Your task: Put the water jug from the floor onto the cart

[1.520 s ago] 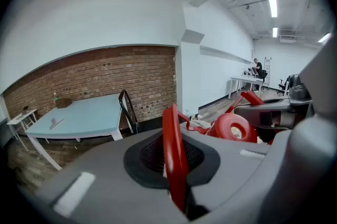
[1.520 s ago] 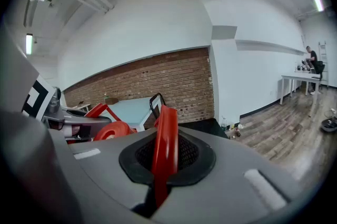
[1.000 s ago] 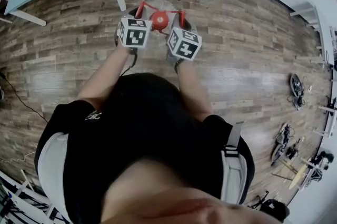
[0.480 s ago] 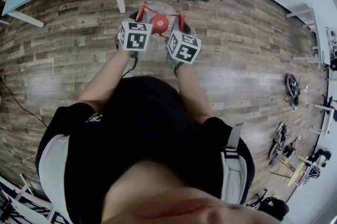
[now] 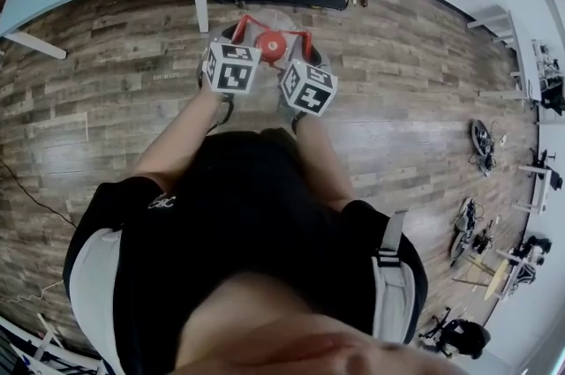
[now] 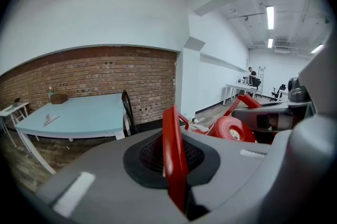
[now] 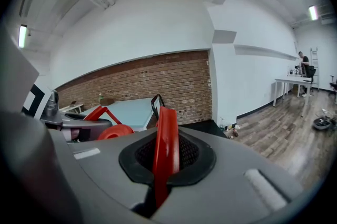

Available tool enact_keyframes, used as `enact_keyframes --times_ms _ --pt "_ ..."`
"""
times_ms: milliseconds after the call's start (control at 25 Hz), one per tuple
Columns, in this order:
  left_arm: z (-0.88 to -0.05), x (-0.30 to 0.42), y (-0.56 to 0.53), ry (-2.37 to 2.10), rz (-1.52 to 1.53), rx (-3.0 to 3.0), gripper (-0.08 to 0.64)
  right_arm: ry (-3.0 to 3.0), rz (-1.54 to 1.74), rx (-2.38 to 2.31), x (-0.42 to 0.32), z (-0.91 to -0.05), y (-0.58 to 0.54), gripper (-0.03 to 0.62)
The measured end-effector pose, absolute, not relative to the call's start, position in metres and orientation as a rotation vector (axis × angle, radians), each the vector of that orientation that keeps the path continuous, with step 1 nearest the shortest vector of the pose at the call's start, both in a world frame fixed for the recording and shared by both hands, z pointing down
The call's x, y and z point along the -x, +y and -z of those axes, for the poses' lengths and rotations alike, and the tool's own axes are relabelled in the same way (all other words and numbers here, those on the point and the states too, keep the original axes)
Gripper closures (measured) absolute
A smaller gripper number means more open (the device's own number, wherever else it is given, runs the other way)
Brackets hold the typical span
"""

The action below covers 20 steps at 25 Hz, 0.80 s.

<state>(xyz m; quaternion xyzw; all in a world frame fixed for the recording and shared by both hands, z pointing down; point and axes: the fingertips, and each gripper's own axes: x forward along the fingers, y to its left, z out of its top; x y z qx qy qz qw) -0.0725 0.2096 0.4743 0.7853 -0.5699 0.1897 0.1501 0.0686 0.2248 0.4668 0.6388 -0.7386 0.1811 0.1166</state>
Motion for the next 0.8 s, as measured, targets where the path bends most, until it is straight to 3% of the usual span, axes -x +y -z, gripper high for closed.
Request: enact_keyframes --times_ms 800 --pt "-0.485 0.072 0.088 -1.671 -0.584 -2.19 0.558 -2.139 -0.641 -1.858 -0.07 -0.483 0.098 0.575"
